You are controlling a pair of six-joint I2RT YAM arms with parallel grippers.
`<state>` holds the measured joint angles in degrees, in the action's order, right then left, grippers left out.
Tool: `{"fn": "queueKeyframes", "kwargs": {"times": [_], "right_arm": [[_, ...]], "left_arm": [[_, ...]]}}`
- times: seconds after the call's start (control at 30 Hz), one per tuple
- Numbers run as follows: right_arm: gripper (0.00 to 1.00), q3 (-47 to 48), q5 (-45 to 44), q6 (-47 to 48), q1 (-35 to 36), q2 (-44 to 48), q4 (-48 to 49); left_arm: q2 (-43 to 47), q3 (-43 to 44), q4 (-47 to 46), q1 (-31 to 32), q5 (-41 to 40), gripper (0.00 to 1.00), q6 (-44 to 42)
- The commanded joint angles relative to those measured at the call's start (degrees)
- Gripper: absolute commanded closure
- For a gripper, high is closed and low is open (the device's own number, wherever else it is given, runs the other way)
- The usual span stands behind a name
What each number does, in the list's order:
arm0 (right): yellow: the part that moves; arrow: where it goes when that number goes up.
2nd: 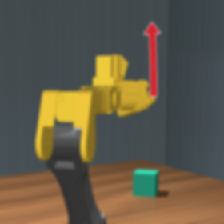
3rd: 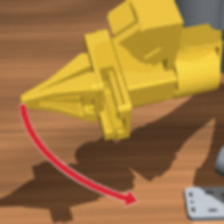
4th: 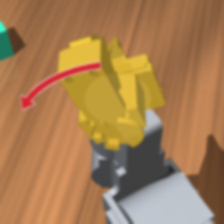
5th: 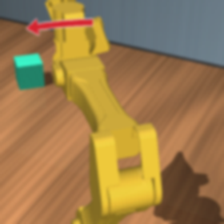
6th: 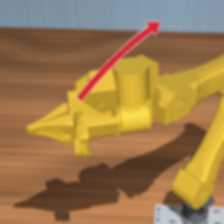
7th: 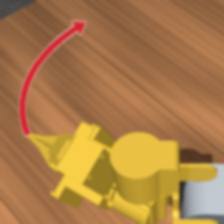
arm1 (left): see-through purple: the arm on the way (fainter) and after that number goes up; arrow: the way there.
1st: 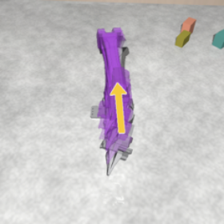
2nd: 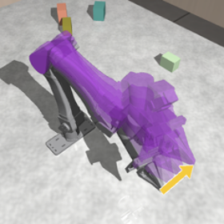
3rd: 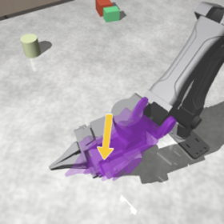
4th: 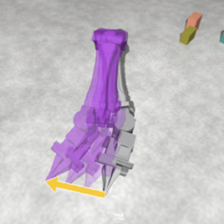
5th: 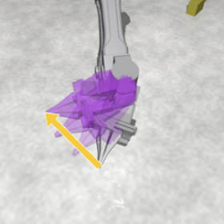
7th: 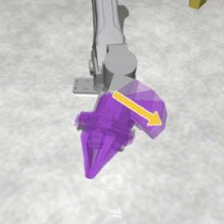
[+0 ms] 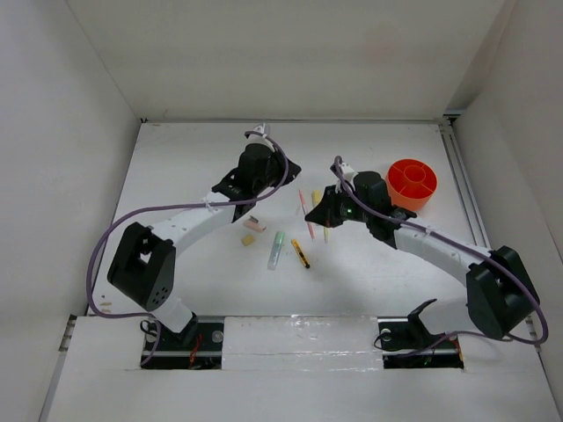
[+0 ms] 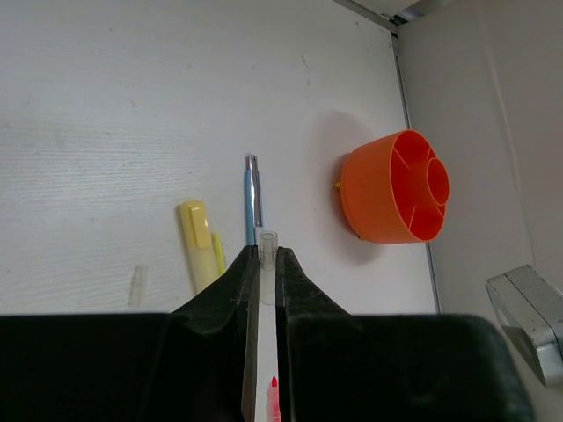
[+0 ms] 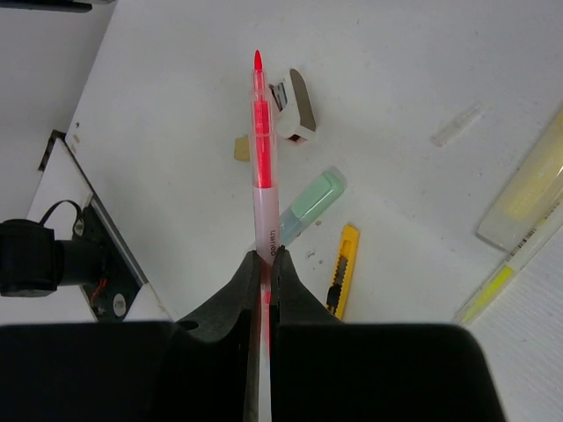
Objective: Sort the stationery into containers
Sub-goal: Close the pen cap on the pen.
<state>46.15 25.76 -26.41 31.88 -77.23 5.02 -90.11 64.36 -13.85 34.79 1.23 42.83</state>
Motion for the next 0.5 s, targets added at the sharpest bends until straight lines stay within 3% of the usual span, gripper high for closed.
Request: {"fn": "queueKeyframes", "kwargs": {"times": [0.0,0.47], "right_arm": [[1.0,3.16,0.17,0.13,-0.33,-0.38,3.77],[1.0,4.3,-0.98,-0.39,-1.91,-2.66,3.77]], "left_arm": [[3.62,-1.33,-4.78,0.02,1.58,1.0,-1.08],[4.76,-3.54,-8.04,0.02,2.9,1.0,-1.08]]}}
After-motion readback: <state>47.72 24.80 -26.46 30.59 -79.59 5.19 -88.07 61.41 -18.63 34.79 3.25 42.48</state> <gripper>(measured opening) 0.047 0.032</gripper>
